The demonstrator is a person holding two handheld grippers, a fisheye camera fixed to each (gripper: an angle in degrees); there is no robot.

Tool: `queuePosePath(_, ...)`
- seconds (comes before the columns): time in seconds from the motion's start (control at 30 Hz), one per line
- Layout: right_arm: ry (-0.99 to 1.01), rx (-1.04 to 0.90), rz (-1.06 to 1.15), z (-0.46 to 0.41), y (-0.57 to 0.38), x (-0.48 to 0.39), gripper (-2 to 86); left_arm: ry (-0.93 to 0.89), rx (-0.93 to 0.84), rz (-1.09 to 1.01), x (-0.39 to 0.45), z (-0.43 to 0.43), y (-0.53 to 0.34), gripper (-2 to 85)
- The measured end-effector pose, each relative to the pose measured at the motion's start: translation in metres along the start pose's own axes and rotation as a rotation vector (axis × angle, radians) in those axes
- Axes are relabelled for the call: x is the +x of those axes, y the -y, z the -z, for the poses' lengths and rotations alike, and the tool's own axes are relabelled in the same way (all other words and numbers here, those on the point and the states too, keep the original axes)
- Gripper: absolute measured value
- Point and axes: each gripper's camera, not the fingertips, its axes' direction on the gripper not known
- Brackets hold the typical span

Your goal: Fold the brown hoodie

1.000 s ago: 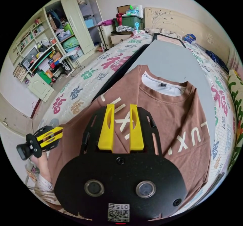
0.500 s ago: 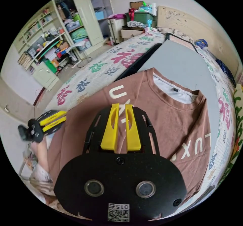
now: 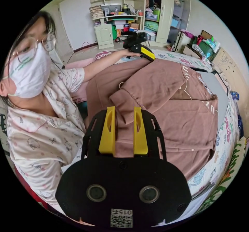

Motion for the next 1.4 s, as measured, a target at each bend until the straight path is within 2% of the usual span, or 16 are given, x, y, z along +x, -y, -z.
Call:
queuePosePath(0.23, -0.113, -0.014, 0.09, -0.054, -0.013, -0.07, 11.3, 0.043, 0.008, -0.015, 0.02, 0.024, 0.009, 1.9)
queuePosePath(0.4, -0.14, -0.062, 0.046, -0.075, -0.016, -0.062, 7.9, 0.038, 0.008, -0.013, 0.023, 0.037, 0.013, 1.9)
queuePosePath(0.57, -0.106, -0.06, -0.025, -0.065, -0.023, -0.049, 1.7, 0.032, 0.004, -0.015, 0.022, 0.047, 0.015, 1.9)
queuePosePath(0.77, -0.133, -0.037, -0.024, -0.035, -0.008, -0.062, -0.2, 0.032, 0.008, -0.017, 0.015, 0.056, 0.011, 1.8)
queuePosePath(1.0, -0.17, -0.03, -0.001, -0.001, 0.003, -0.08, -0.4, 0.018, -0.01, -0.03, -0.001, 0.066, 0.003, 1.6)
queuePosePath(1.13, -0.071, -0.081, -0.028, -0.022, 0.019, -0.069, 0.8, 0.011, -0.056, -0.022, -0.022, 0.064, -0.007, 1.4)
queuePosePath(1.23, 0.031, -0.054, -0.054, -0.005, 0.027, -0.053, 5.4, -0.072, -0.1, -0.009, -0.049, 0.07, -0.023, 1.5)
queuePosePath(1.33, 0.062, 0.055, -0.121, 0.041, 0.028, -0.019, 7.2, -0.009, -0.053, 0.11, -0.094, 0.09, -0.045, 2.1)
queuePosePath(1.4, 0.006, 0.131, -0.198, 0.068, 0.029, 0.014, 7.8, -0.012, 0.084, 0.217, -0.123, 0.111, -0.054, 2.8)
